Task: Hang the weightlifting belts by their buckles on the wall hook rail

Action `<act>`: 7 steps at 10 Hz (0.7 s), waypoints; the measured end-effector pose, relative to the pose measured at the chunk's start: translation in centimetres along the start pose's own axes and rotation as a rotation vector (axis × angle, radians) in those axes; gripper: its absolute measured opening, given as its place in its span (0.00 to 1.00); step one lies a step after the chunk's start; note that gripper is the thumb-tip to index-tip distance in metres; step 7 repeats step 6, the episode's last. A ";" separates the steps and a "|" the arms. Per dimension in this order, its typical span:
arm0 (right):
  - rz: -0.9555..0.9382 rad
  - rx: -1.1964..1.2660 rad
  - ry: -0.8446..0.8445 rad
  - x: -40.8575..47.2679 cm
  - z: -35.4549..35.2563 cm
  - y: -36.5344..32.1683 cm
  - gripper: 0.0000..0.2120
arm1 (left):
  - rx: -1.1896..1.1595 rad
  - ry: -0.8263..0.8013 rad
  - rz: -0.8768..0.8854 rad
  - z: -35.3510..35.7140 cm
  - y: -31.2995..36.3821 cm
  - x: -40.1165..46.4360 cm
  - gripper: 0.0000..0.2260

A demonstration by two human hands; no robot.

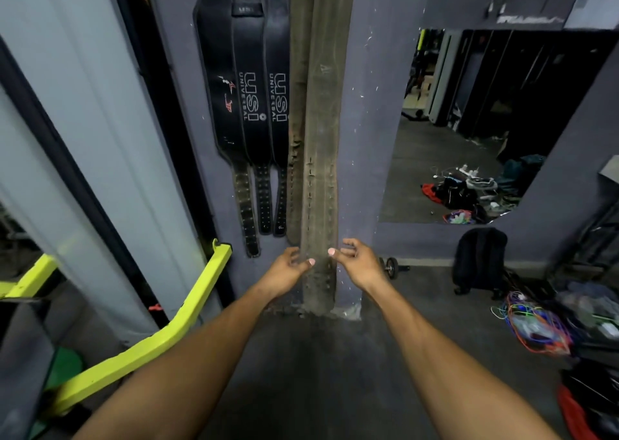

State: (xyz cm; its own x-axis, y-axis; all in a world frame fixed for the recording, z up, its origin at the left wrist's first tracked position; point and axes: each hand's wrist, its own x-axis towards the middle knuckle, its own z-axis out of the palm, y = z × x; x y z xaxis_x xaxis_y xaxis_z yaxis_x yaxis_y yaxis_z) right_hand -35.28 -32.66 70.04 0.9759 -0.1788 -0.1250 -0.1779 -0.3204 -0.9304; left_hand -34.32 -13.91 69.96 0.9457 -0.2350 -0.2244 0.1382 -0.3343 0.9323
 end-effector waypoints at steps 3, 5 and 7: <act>-0.084 -0.188 0.002 -4.8 -5.1 -3.2 0.29 | 0.795 0.067 0.219 -0.6 3.6 -4.8 0.36; -0.215 -0.280 0.043 -6.7 -7.3 -8.0 0.31 | 1.075 0.203 0.334 -3.7 8.0 -8.0 0.39; -0.298 -0.337 0.063 -8.2 -8.2 -10.3 0.33 | 1.138 0.250 0.369 -5.1 10.7 -9.7 0.39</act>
